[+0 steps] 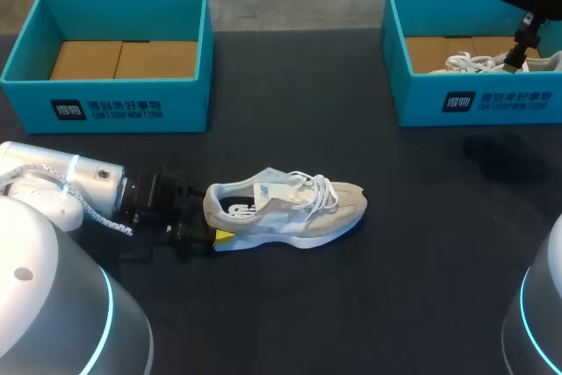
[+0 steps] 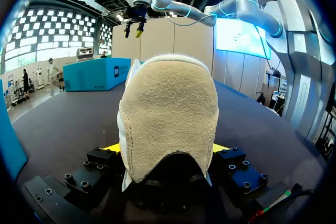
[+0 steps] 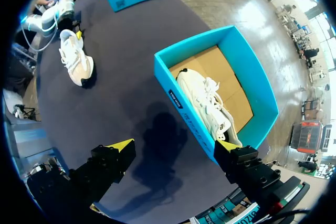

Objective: Take the shoe out of the shoebox, open the shoe tongue, remove and reinsert the insole, then place the shoe into the shoebox

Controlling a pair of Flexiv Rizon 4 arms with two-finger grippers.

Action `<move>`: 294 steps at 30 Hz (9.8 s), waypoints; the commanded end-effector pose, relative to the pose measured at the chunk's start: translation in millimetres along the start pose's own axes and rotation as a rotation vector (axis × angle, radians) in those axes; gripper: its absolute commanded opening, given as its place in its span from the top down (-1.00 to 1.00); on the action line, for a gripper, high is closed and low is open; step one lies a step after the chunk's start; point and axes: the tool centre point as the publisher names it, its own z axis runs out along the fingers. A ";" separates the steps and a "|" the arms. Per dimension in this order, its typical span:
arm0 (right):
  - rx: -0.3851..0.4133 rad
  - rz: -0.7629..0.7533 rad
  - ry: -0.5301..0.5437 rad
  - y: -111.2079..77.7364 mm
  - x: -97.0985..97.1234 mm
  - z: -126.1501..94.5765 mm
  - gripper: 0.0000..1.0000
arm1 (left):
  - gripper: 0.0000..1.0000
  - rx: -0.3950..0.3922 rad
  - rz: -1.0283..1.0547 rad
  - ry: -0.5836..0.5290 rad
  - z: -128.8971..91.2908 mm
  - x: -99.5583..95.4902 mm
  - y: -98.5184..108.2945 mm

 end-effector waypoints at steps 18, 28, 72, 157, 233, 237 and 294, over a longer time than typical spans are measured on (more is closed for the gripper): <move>0.006 0.201 0.019 33.7 43.4 -9.5 -1.00 | 1.00 -0.001 0.000 0.002 1.3 -1.6 5.7; 0.057 0.386 0.067 55.9 100.8 -12.4 -1.00 | 1.00 -0.001 0.000 0.002 1.3 -1.6 5.7; 0.103 0.831 0.158 212.1 323.3 22.0 -1.00 | 1.00 -0.001 0.000 0.002 1.3 -1.6 5.7; 0.193 0.893 -0.088 260.7 405.9 73.5 -1.00 | 1.00 -0.001 0.000 0.002 1.3 -1.6 5.7; 0.250 0.963 -0.006 193.0 344.0 79.2 1.00 | 1.00 -0.001 0.000 0.002 1.3 -1.6 5.7; 0.223 0.985 0.037 178.7 334.6 79.8 1.00 | 1.00 -0.001 0.000 0.002 1.3 -1.6 5.7; 0.285 1.095 -0.013 126.5 310.8 125.1 -0.51 | 1.00 -0.001 0.000 0.002 1.3 -1.6 5.7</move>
